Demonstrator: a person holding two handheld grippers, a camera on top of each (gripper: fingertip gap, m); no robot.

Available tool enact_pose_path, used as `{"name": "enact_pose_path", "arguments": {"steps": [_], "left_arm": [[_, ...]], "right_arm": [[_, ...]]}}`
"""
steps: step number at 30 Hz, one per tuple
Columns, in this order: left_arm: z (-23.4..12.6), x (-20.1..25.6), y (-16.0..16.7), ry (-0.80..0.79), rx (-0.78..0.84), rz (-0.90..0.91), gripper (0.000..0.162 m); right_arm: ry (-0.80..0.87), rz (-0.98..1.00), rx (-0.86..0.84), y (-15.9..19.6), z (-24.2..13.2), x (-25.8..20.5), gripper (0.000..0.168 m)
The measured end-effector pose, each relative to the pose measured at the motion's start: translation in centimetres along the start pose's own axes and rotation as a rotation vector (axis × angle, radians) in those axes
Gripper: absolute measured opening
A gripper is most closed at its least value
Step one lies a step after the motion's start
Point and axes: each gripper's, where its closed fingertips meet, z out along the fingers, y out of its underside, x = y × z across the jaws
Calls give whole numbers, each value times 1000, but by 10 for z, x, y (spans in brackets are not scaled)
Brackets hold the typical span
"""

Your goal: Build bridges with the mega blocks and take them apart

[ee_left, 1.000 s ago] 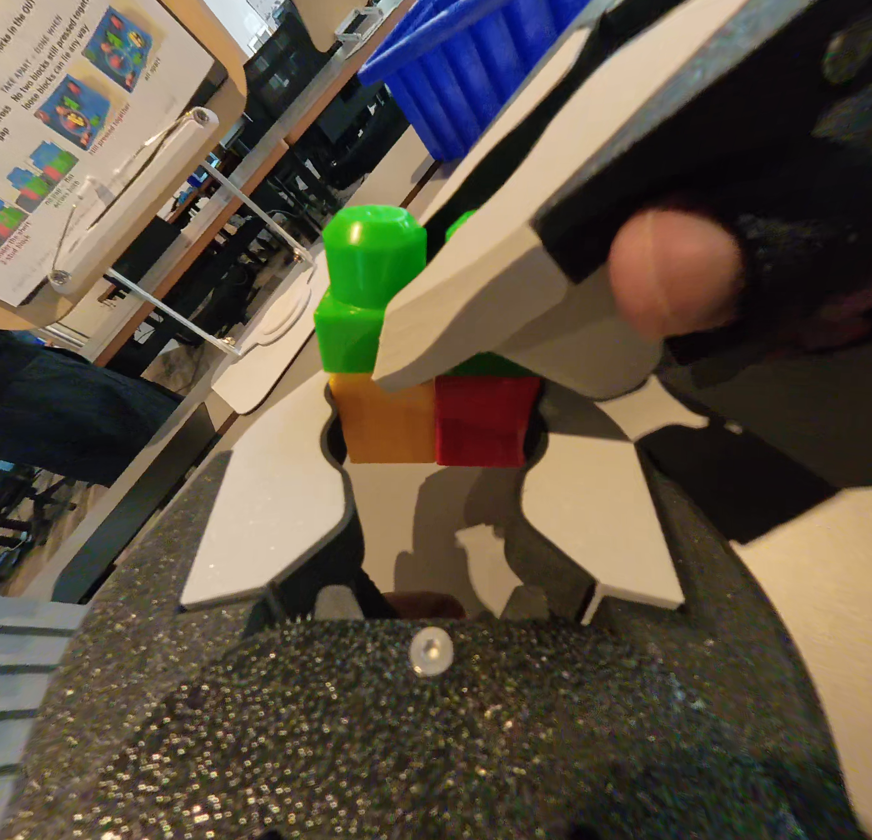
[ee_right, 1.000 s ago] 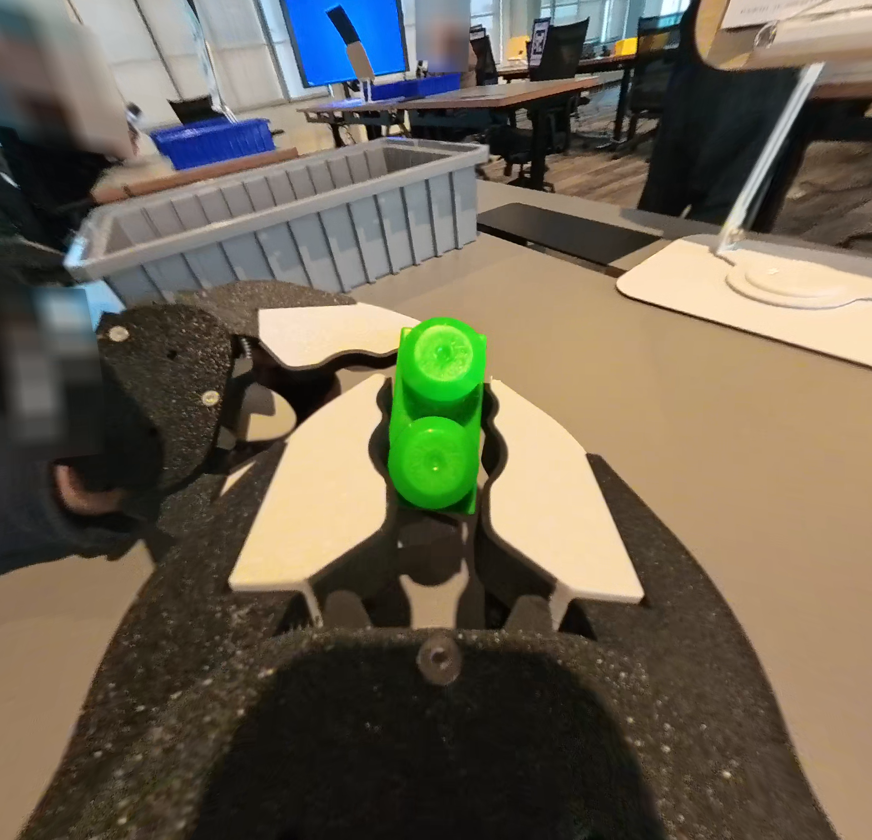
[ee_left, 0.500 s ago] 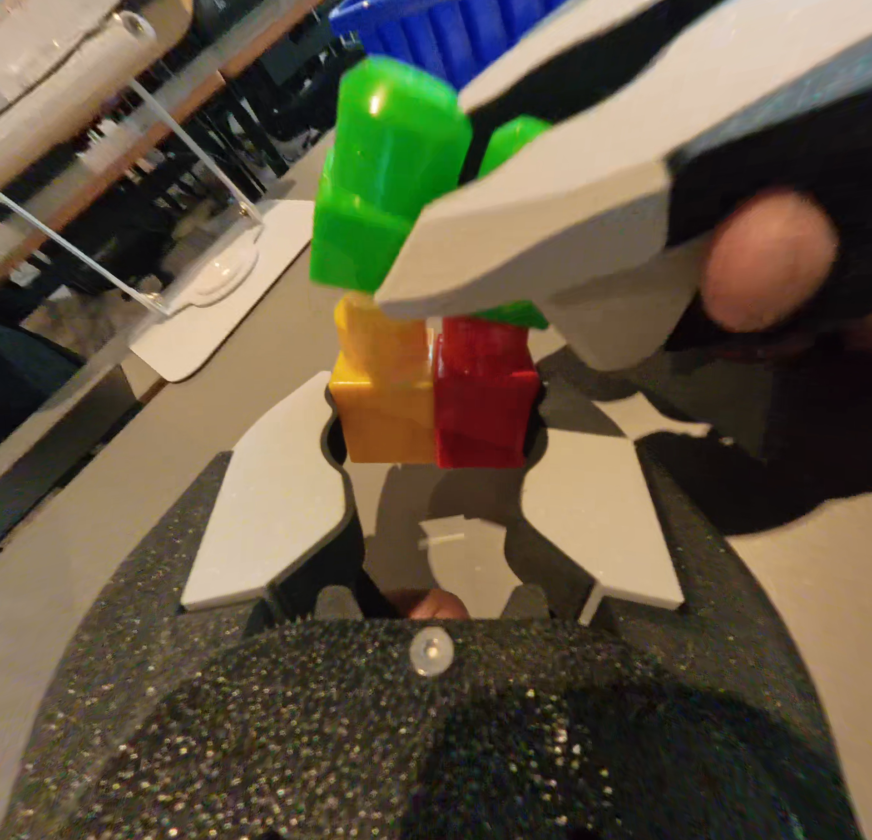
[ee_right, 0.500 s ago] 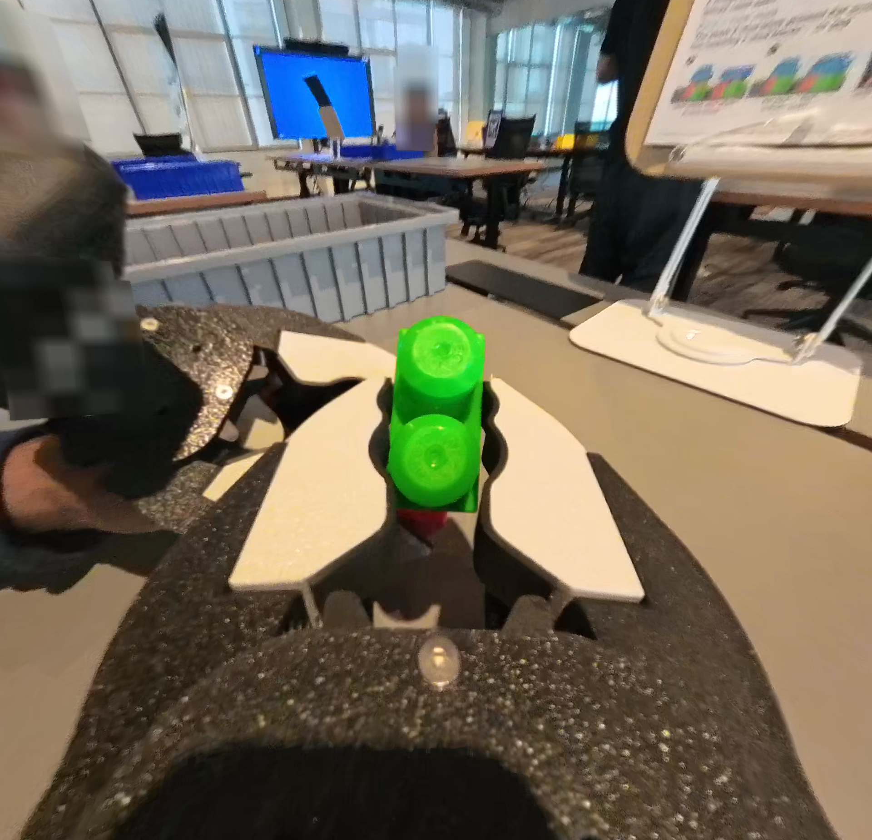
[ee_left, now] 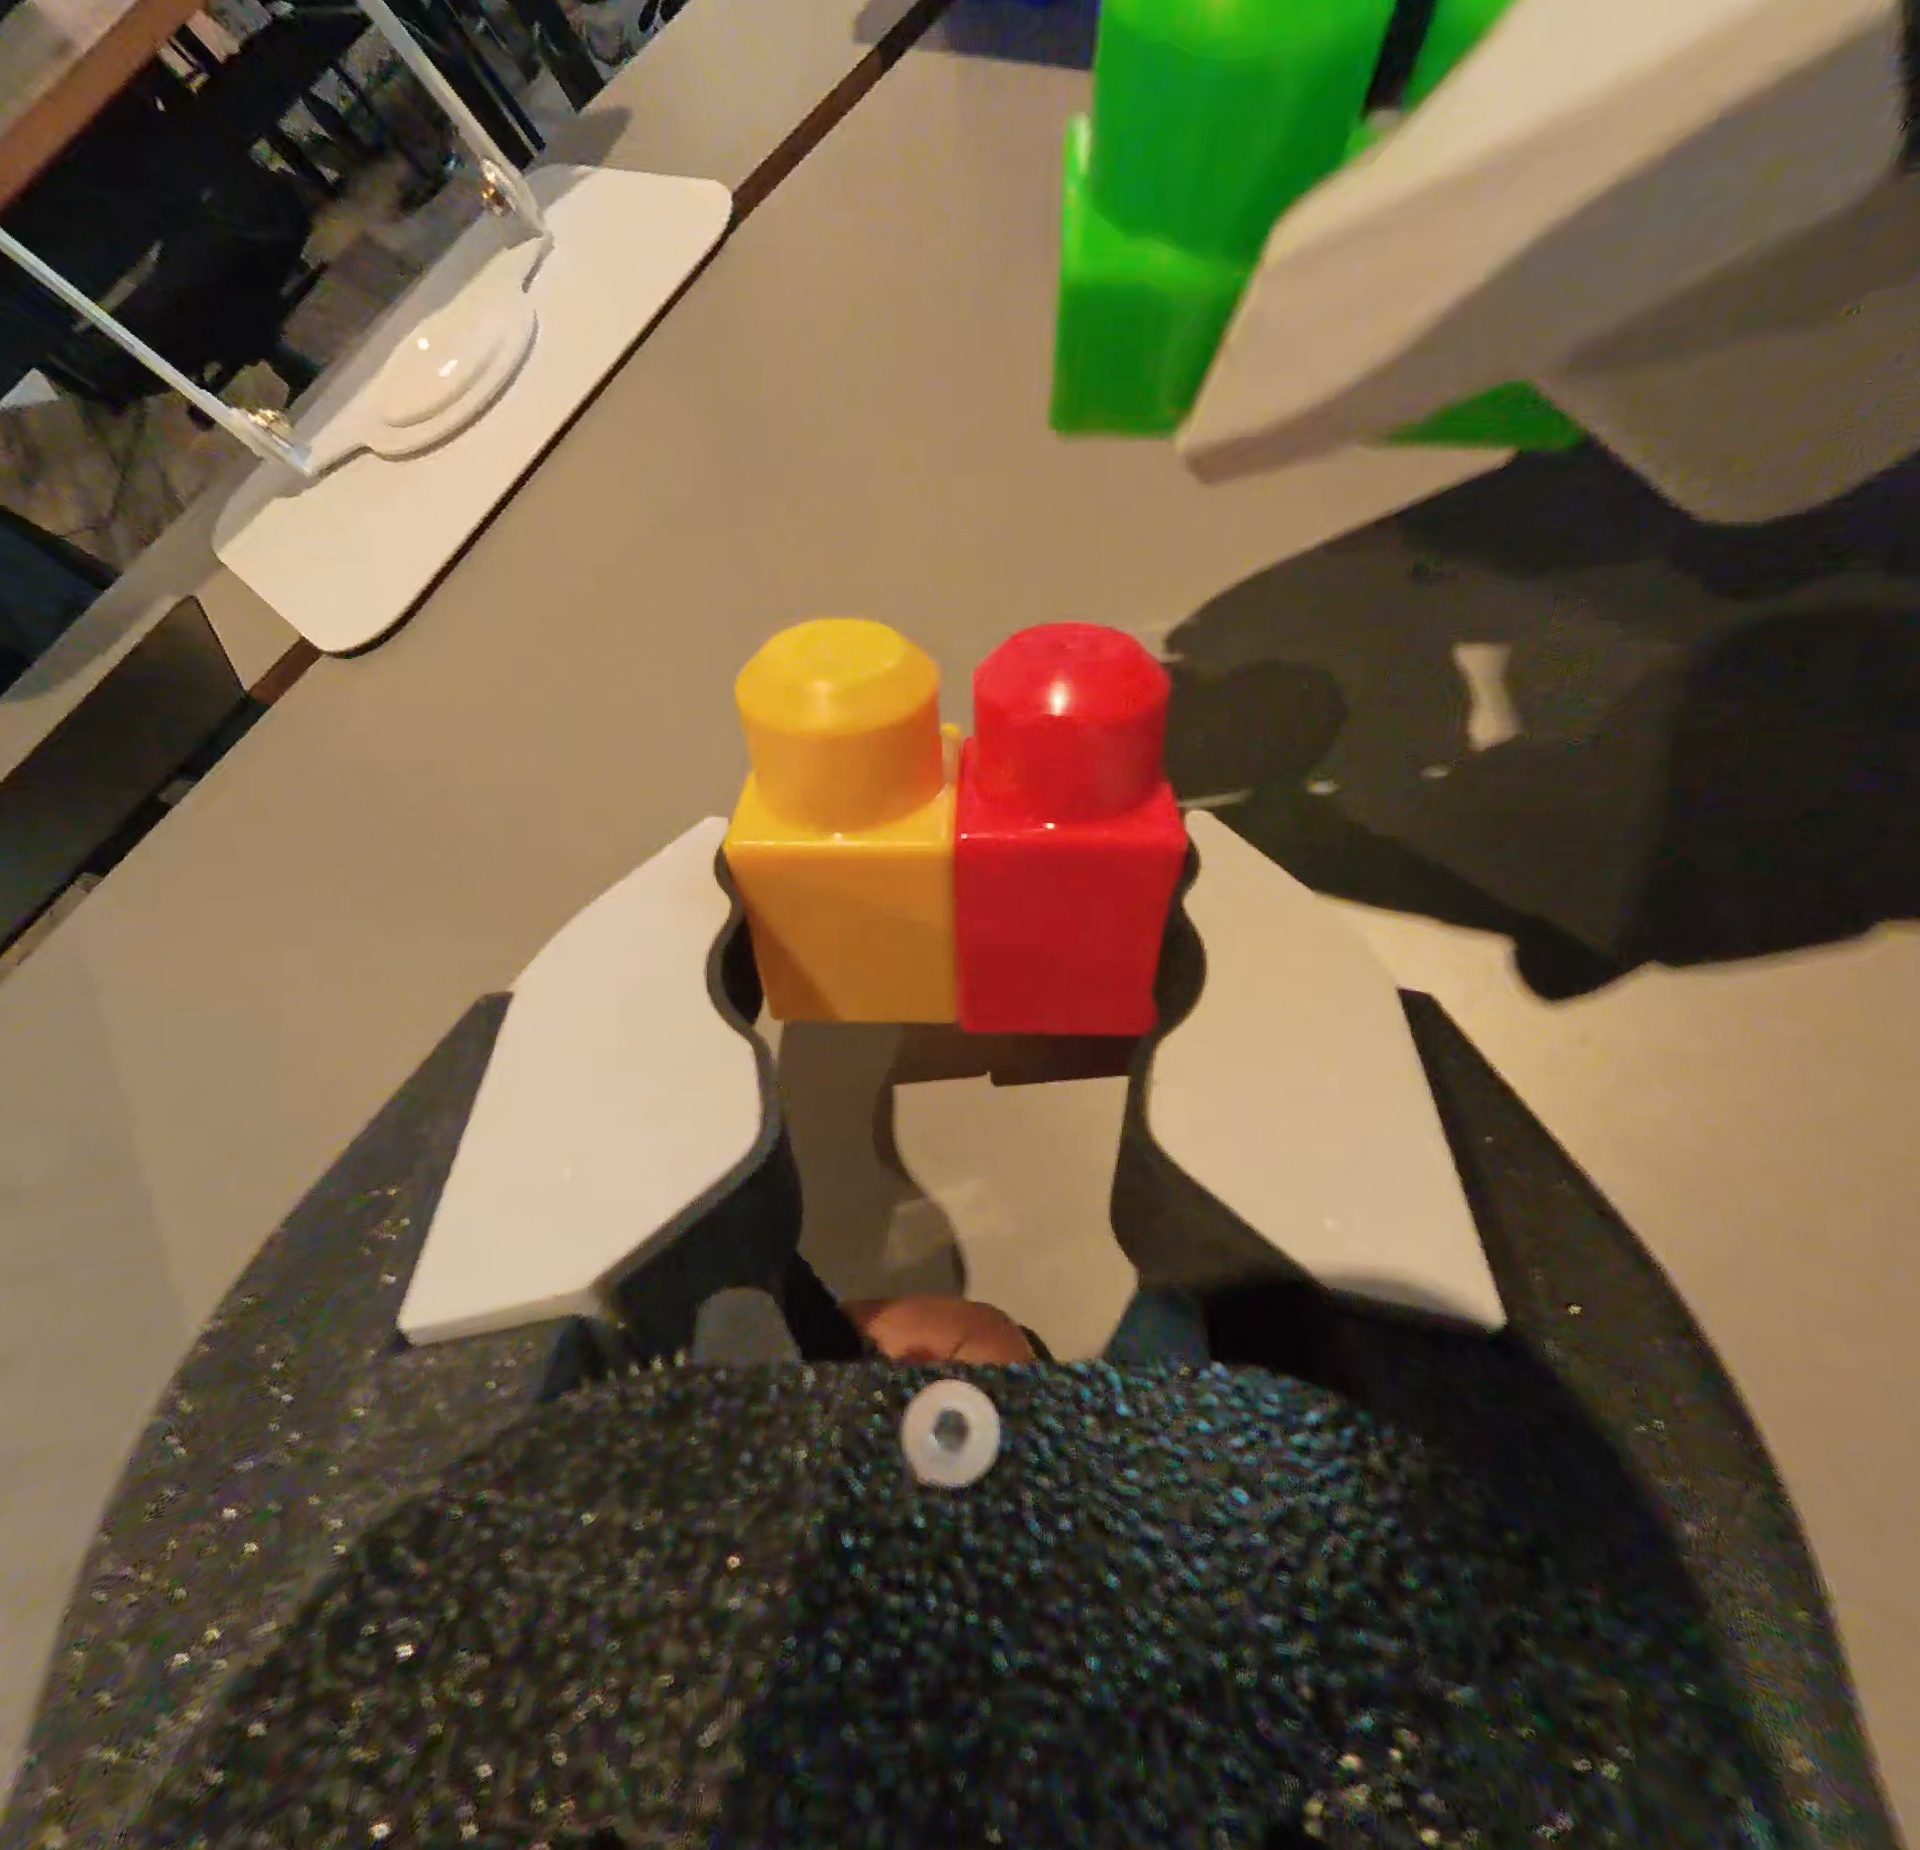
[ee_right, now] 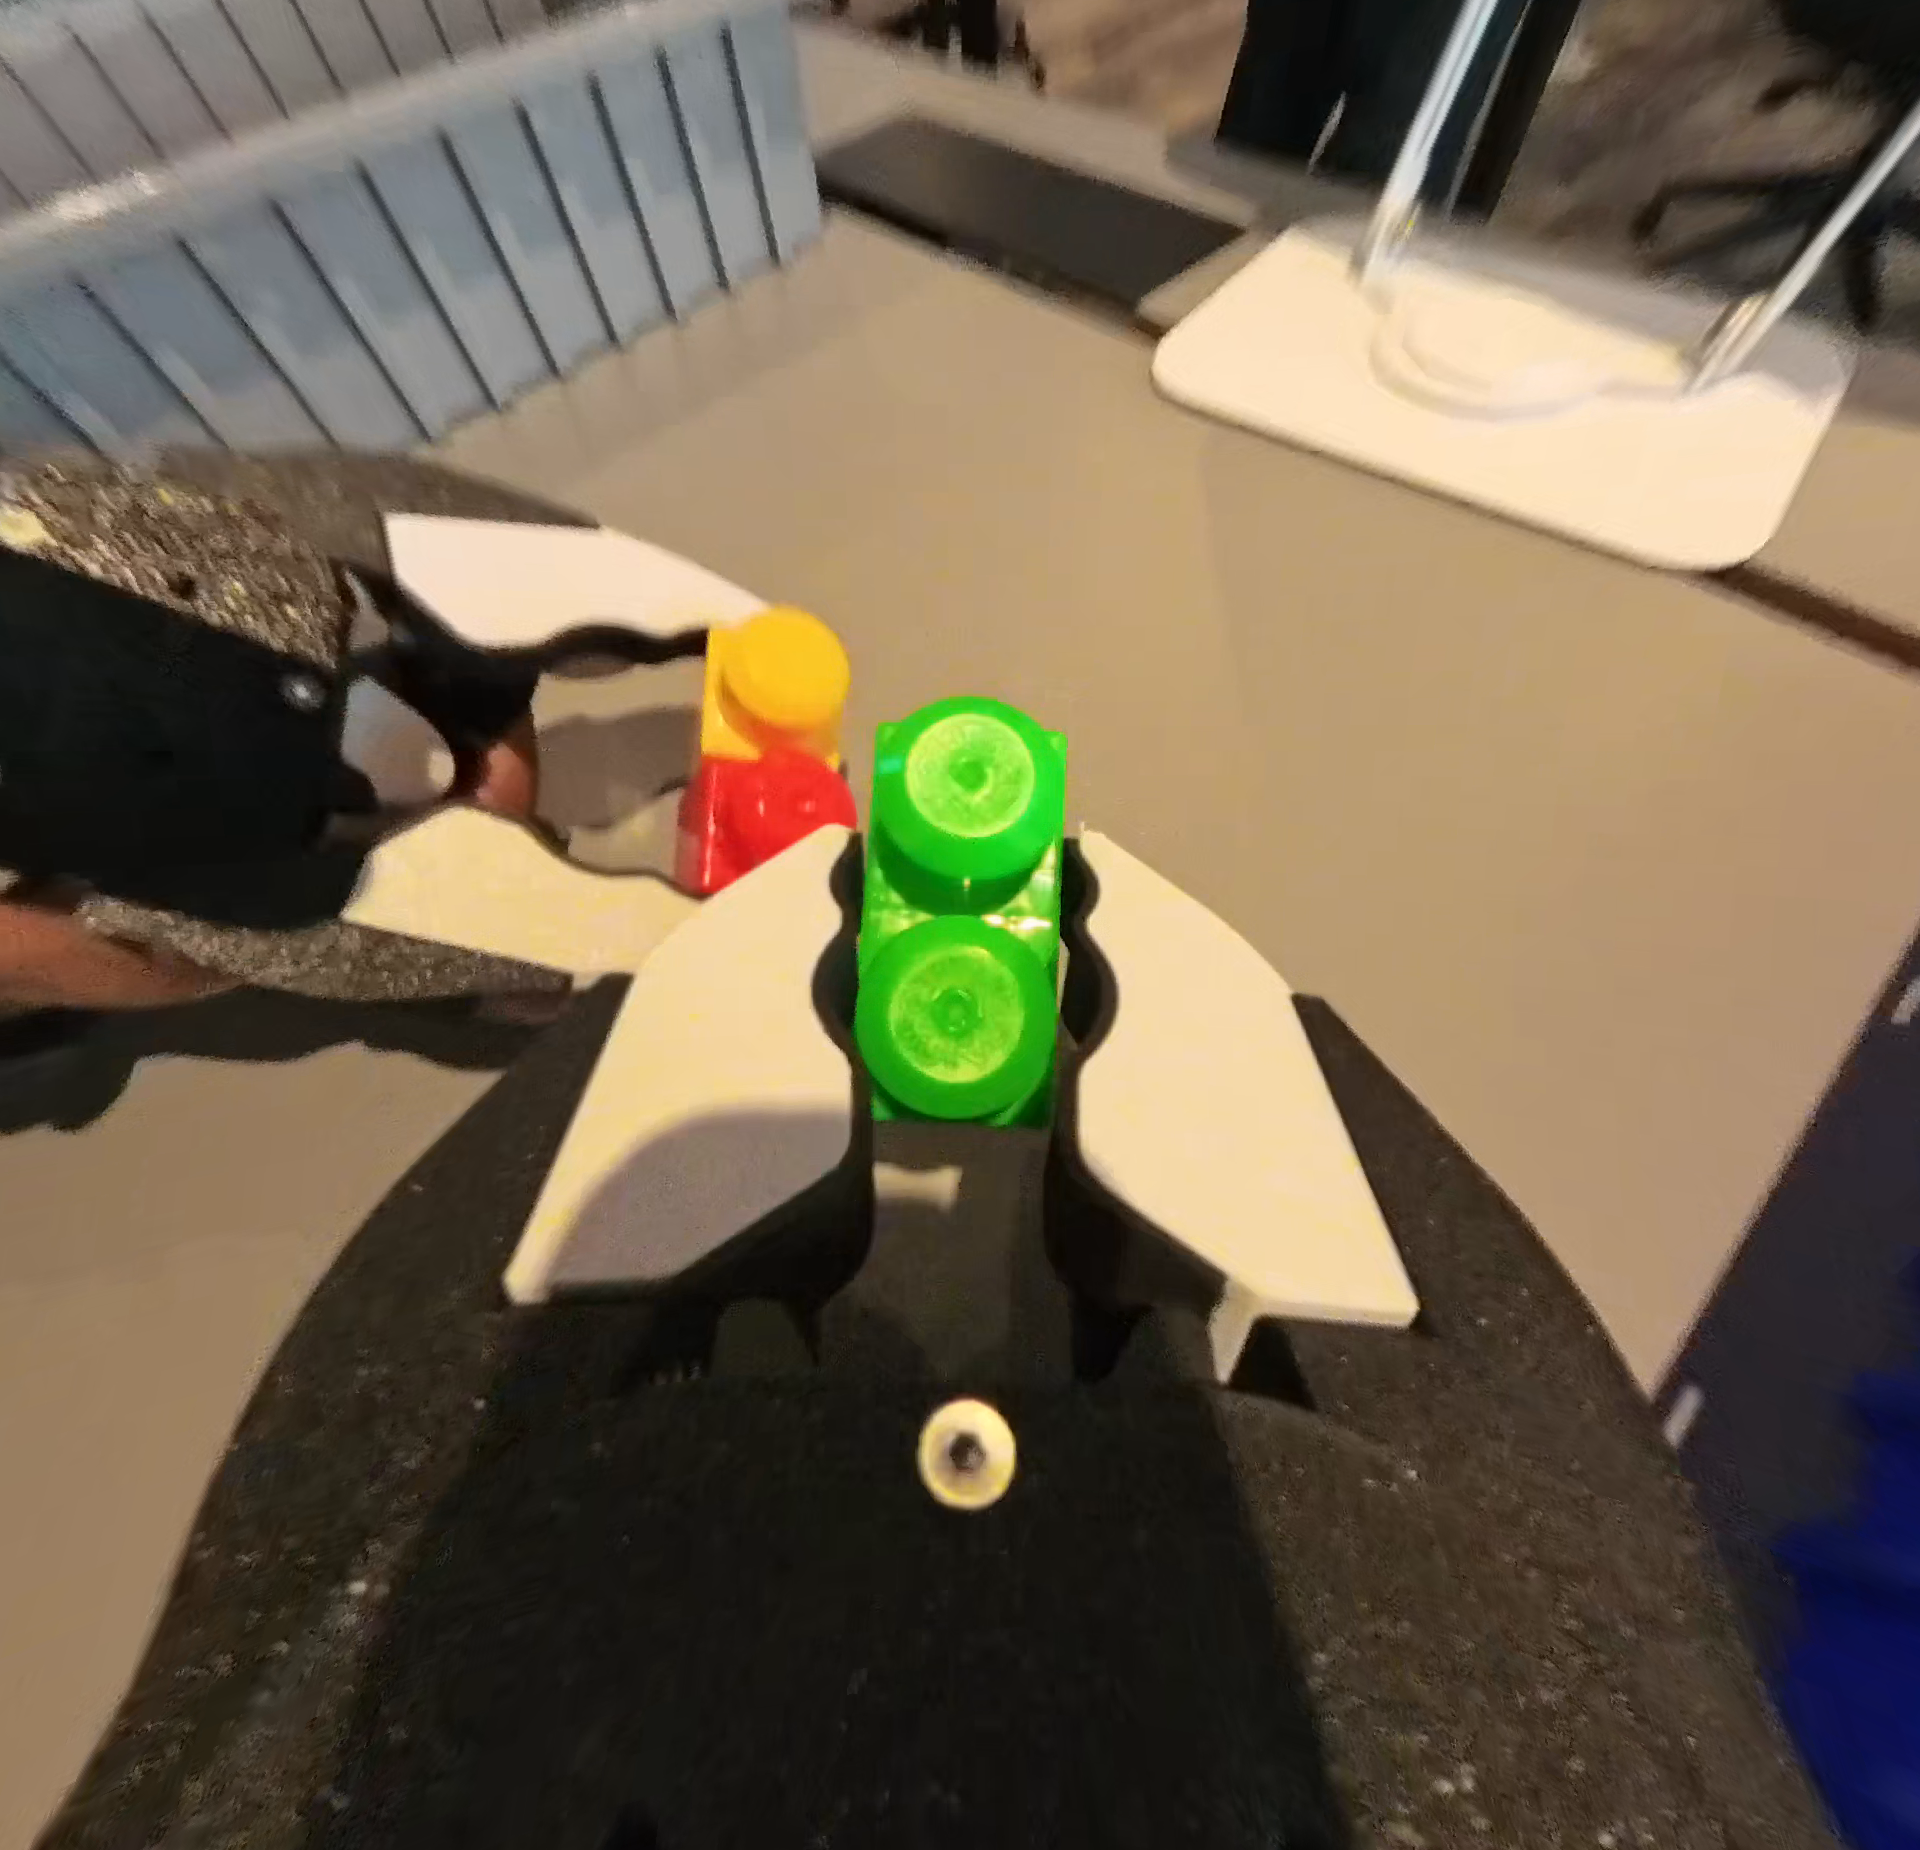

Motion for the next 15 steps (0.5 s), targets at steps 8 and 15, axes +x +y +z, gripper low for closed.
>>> {"name": "enact_pose_path", "arguments": {"steps": [8, 15], "left_arm": [[-1, 1, 1, -6, -7, 14, 74], [-1, 1, 1, -9, -3, 15, 74]], "right_arm": [[-8, -60, -363, 63, 14, -8, 36], [-31, -84, -374, 71, 19, -8, 37]]}}
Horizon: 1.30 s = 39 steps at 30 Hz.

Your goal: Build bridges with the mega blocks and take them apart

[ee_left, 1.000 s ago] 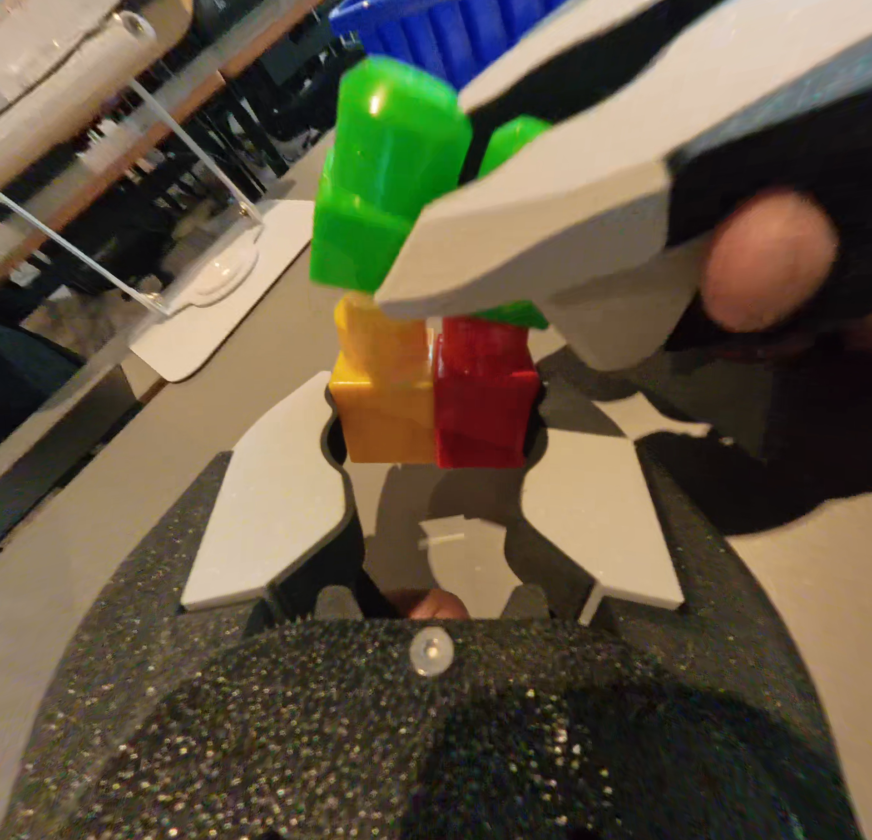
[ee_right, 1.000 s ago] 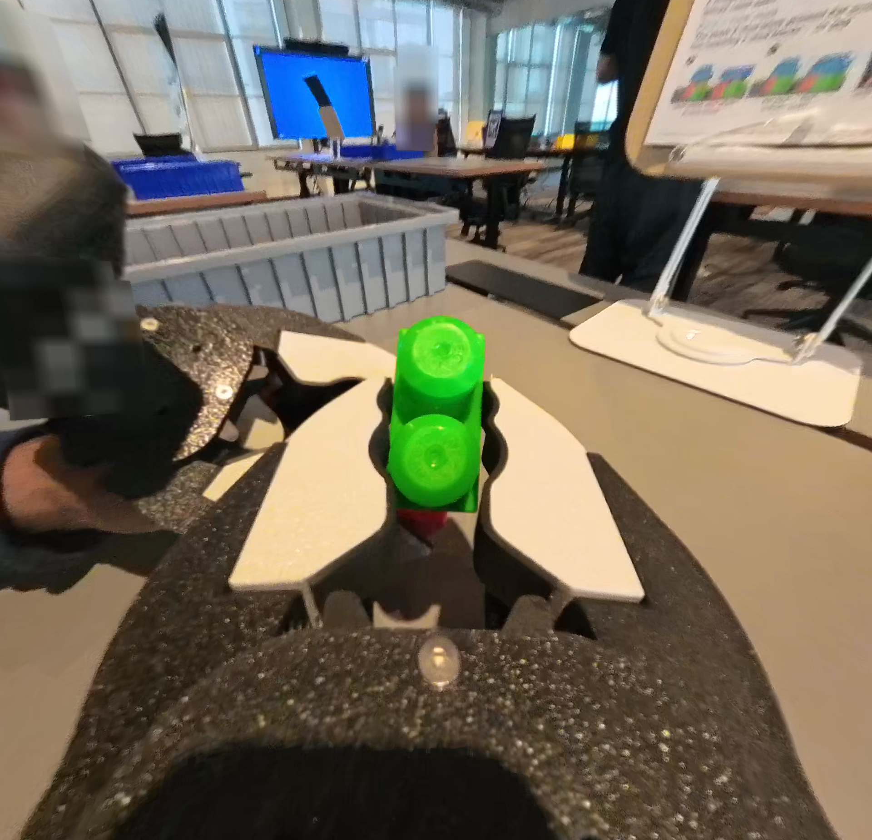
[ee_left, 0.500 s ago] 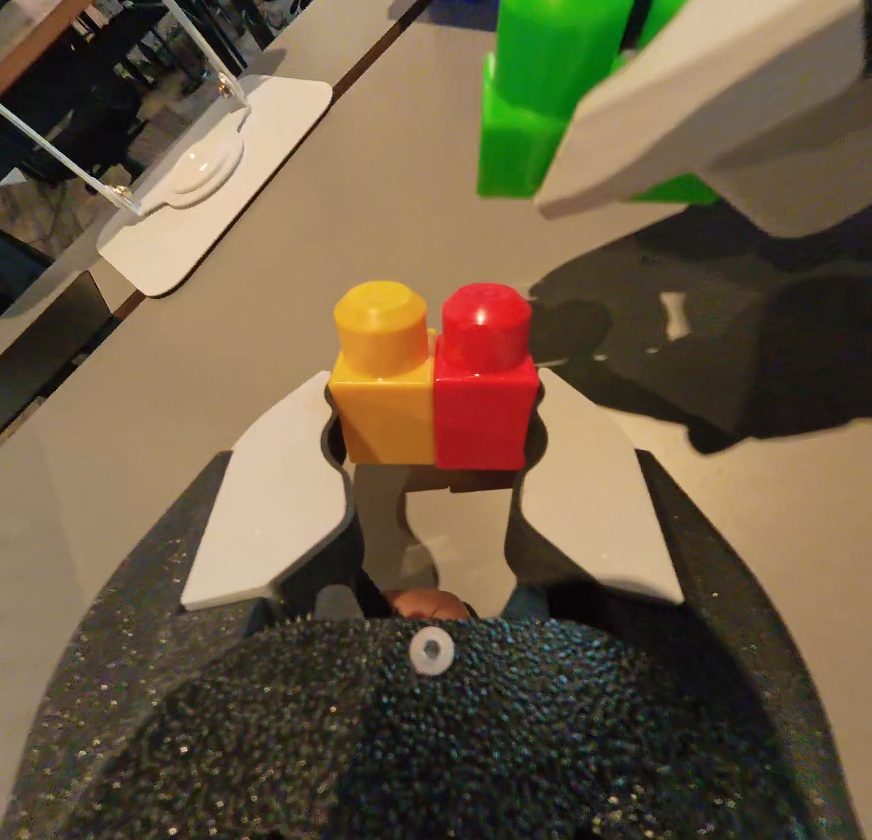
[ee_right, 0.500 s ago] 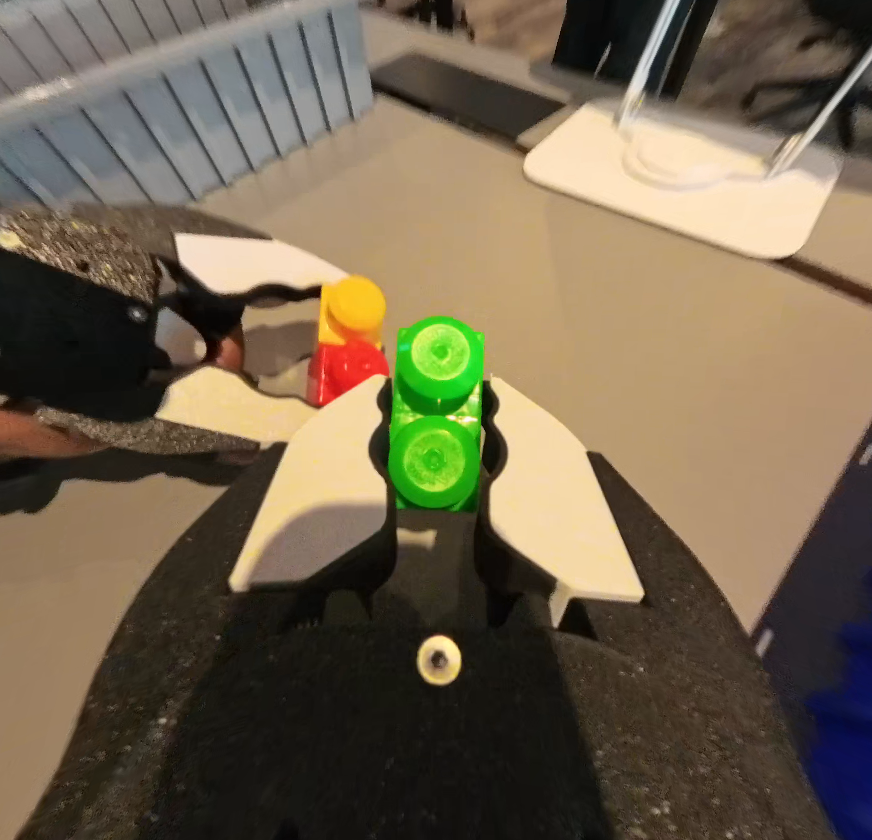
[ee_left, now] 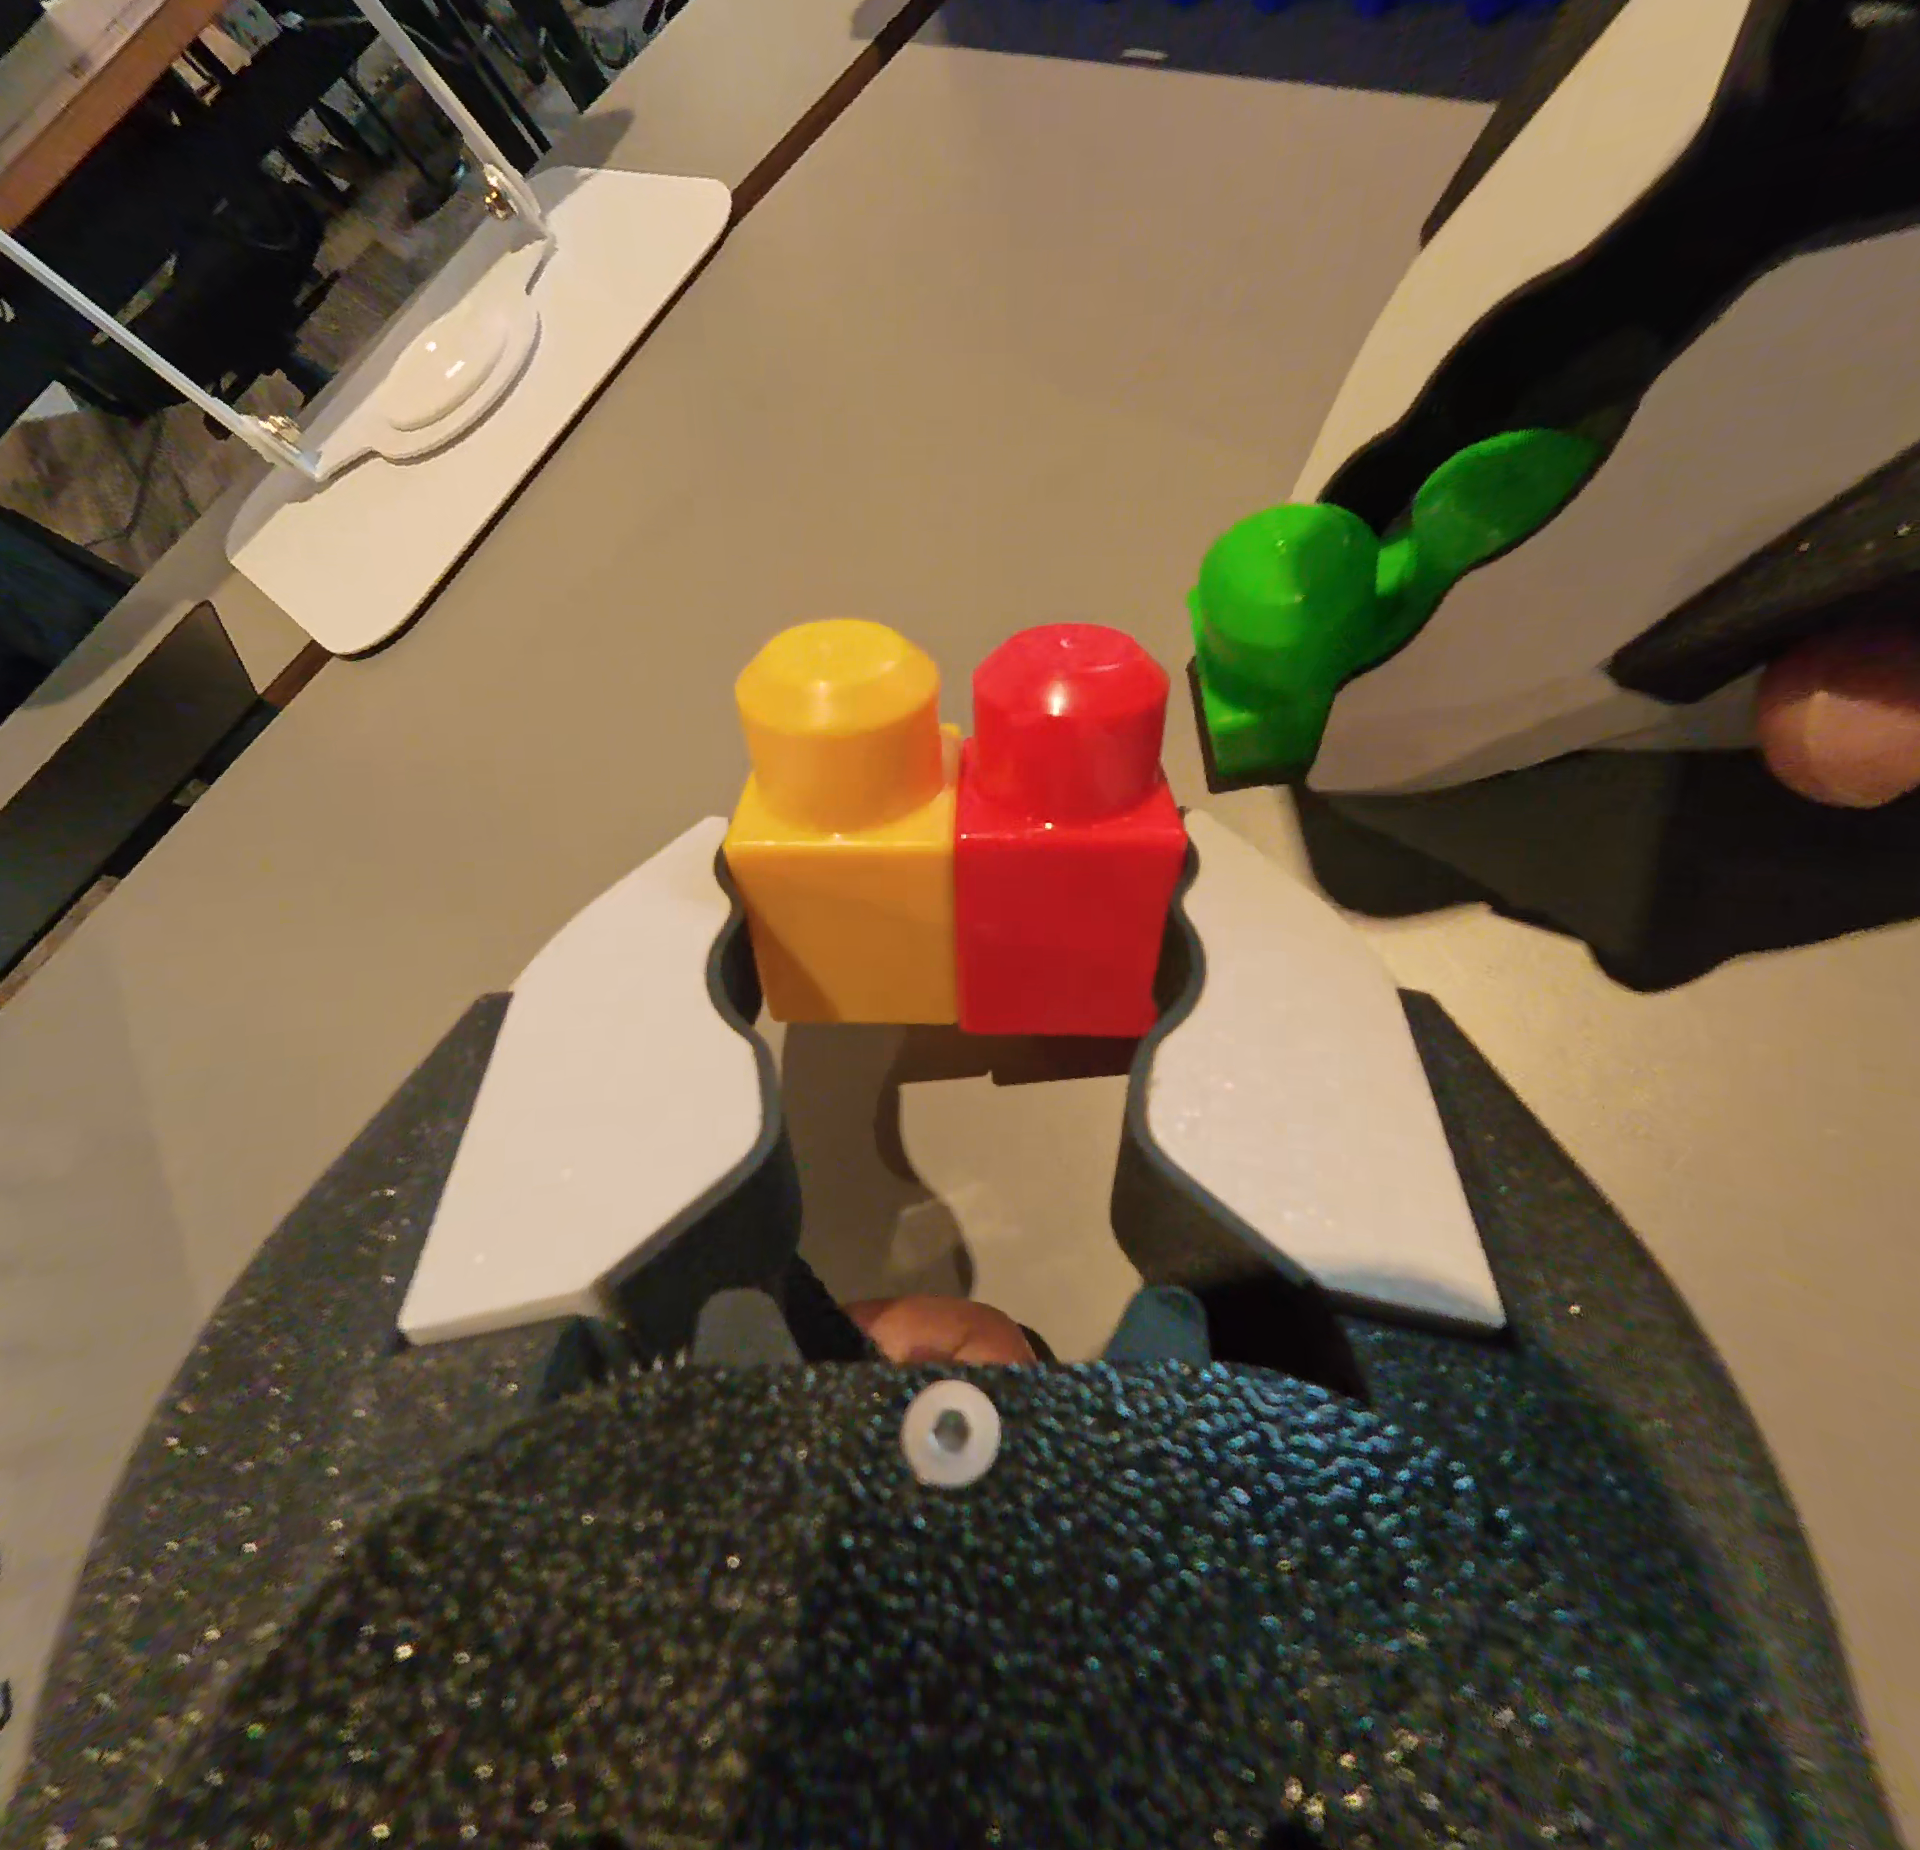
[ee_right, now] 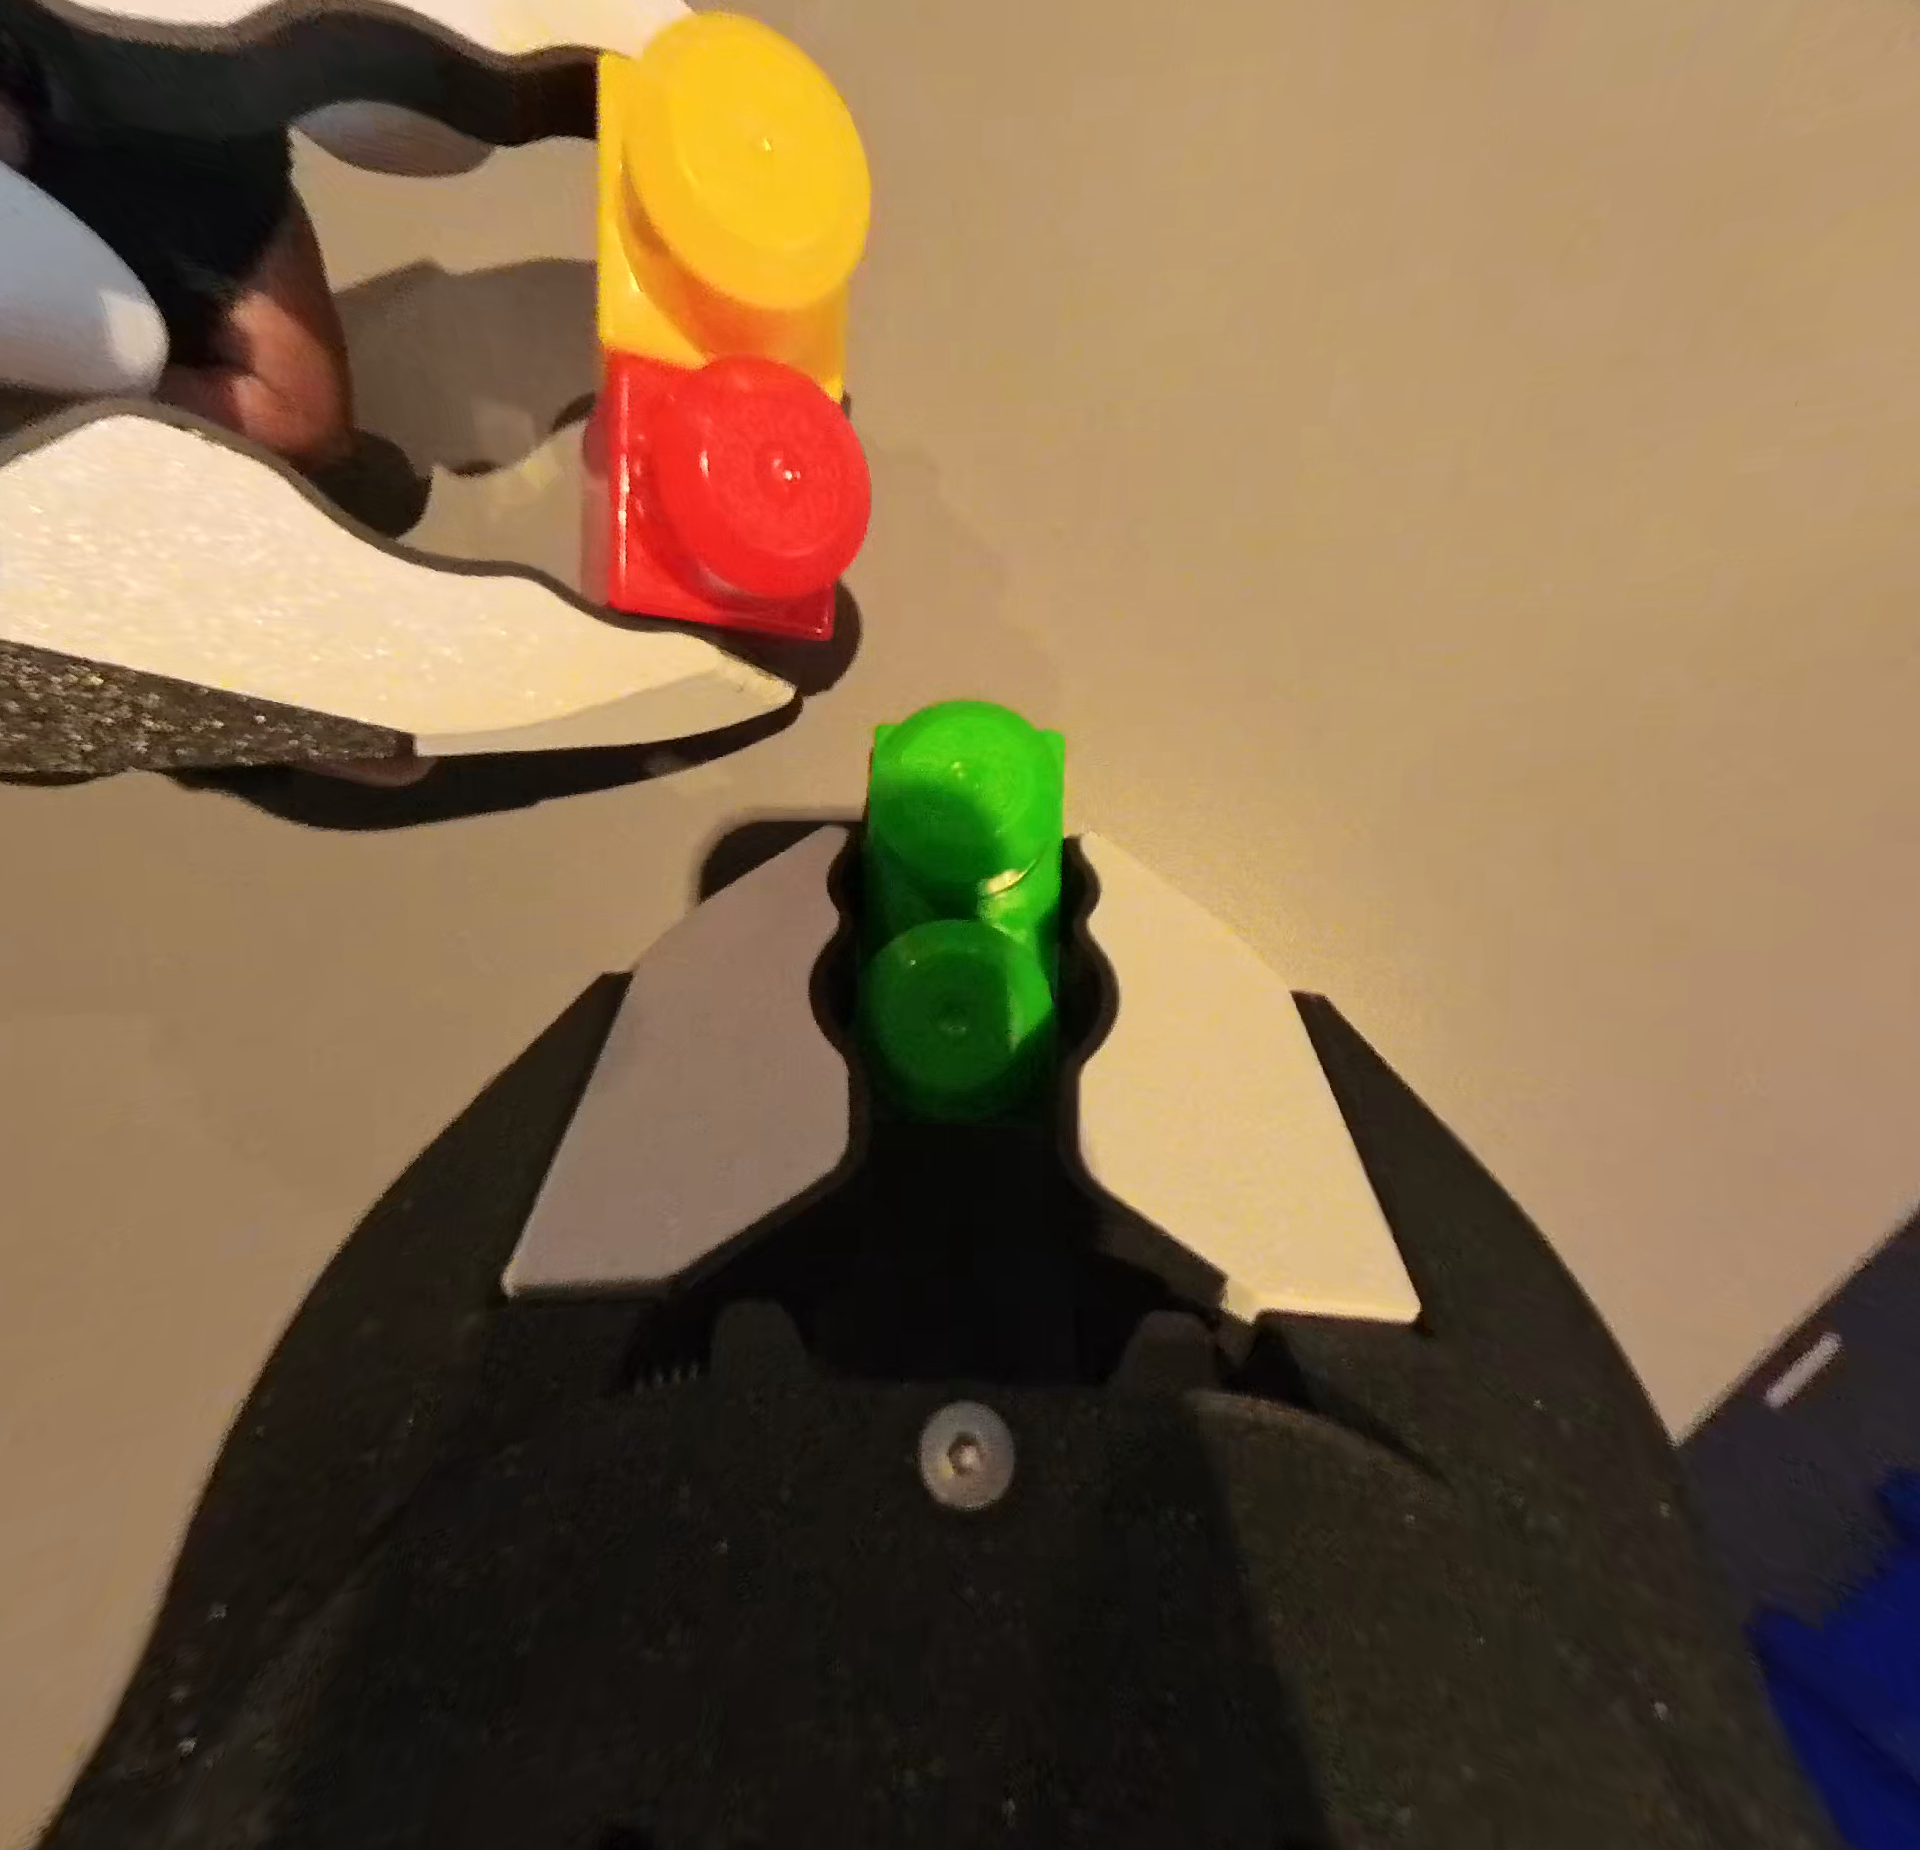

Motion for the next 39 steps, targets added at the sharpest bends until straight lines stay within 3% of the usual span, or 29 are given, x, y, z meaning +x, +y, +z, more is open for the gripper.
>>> {"name": "enact_pose_path", "arguments": {"steps": [5, 7, 12, 17, 21, 28, 30, 34, 39], "left_arm": [[-1, 0, 0, 3, 2, -8, 74], [-2, -1, -1, 7, 11, -13, 74], [-7, -3, -5, 31, 57, -64, 74], [-20, -3, -19, 179, 183, -263, 74], [-29, 8, -30, 328, 245, -413, 74], [-30, 5, -29, 319, 246, -438, 74], [-29, -3, -26, 215, 237, -367, 74], [-30, -17, -23, -49, 193, -21, 74], [-29, -6, -27, -115, 189, 186, 74]], "right_arm": [[-24, -17, 11, -2, 2, -5, 70], [-8, -57, 35, -7, 0, -5, 76], [89, -152, 154, -30, -15, -1, 71], [208, -243, 142, -31, -16, 4, 66], [193, -264, 158, -33, -15, -6, 63], [165, -279, 190, -37, -16, -15, 59], [115, -245, 206, -38, -18, -18, 58], [-111, -77, 291, -48, -35, -27, 53], [-326, 56, 359, -56, -48, -40, 56]]}}
